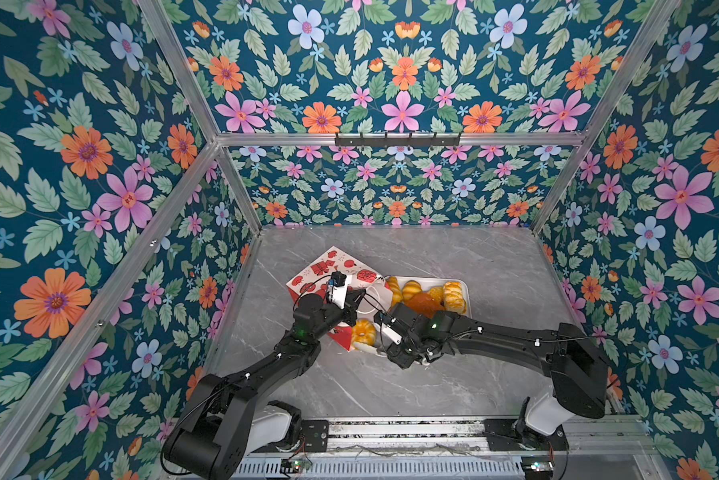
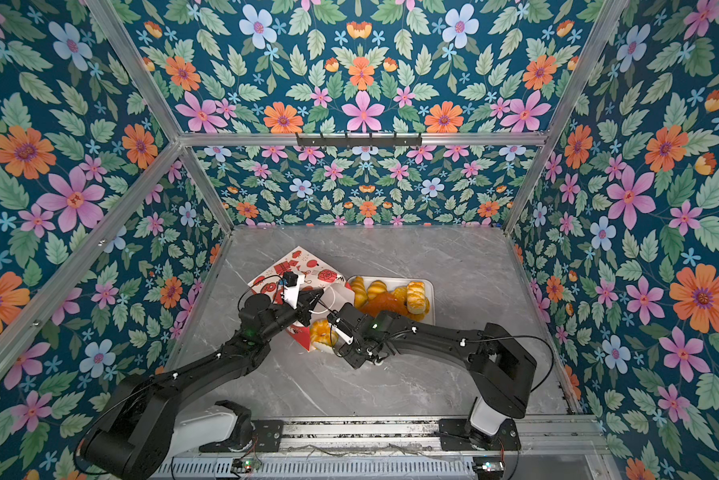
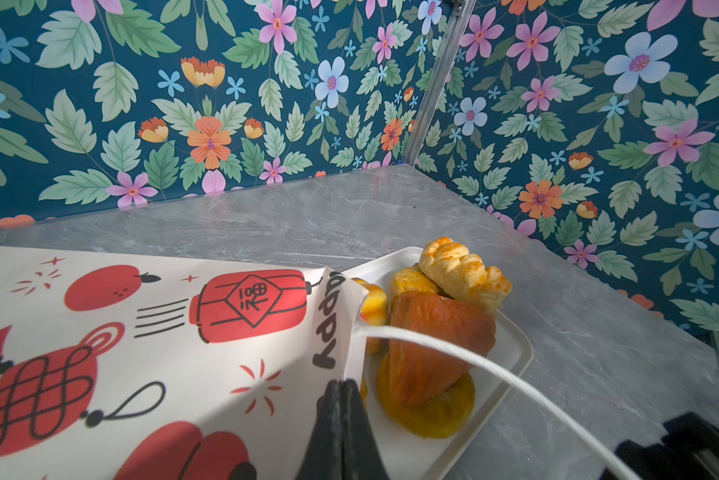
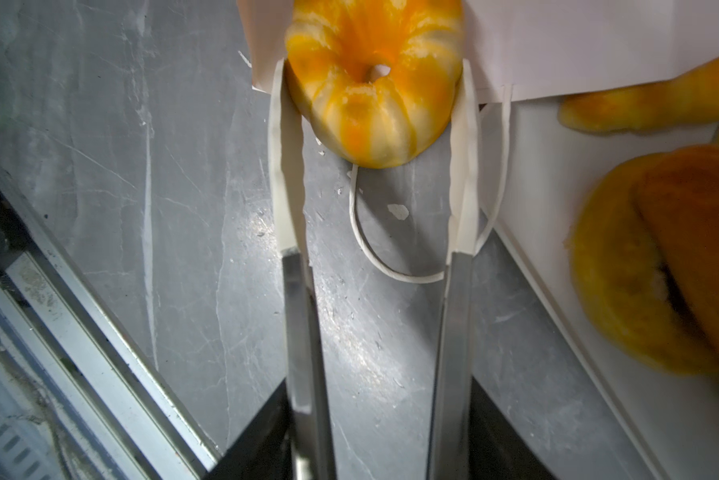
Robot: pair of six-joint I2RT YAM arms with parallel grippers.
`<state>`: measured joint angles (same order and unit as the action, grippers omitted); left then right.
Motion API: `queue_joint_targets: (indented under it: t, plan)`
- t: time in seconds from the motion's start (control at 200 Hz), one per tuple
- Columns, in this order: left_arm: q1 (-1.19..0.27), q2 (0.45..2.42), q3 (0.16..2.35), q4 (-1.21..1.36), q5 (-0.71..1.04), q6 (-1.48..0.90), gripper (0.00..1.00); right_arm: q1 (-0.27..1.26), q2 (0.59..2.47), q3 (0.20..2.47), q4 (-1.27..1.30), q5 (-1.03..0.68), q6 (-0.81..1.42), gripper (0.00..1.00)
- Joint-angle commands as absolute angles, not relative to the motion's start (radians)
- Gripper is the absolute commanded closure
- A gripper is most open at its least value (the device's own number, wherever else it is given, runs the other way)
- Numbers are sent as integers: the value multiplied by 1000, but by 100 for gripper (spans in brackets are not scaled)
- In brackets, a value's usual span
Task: Take the fake bread out of the paper bag
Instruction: 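Close the right-held tongs on the yellow ring bread and lift it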
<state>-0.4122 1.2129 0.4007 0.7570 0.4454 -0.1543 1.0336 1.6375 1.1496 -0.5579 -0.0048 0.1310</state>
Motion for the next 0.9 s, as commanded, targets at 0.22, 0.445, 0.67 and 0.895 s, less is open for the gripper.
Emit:
queue_joint_targets:
  t: [0.22,0.445,0.67,0.895]
  plan:
    - [-411,1233,399,818,427,-178,96,1032,1536,1132,-612,9,148,50]
    - [-412,1255,402,835,380,-197,96,1032,1423,1073,-674,36,197,51]
    - [-412,1252,397,839,339,-201,96,1025,1275,1022,-723,91,264,50]
    - [-410,1225,382,823,297,-189,96,975,1128,1022,-779,167,271,50]
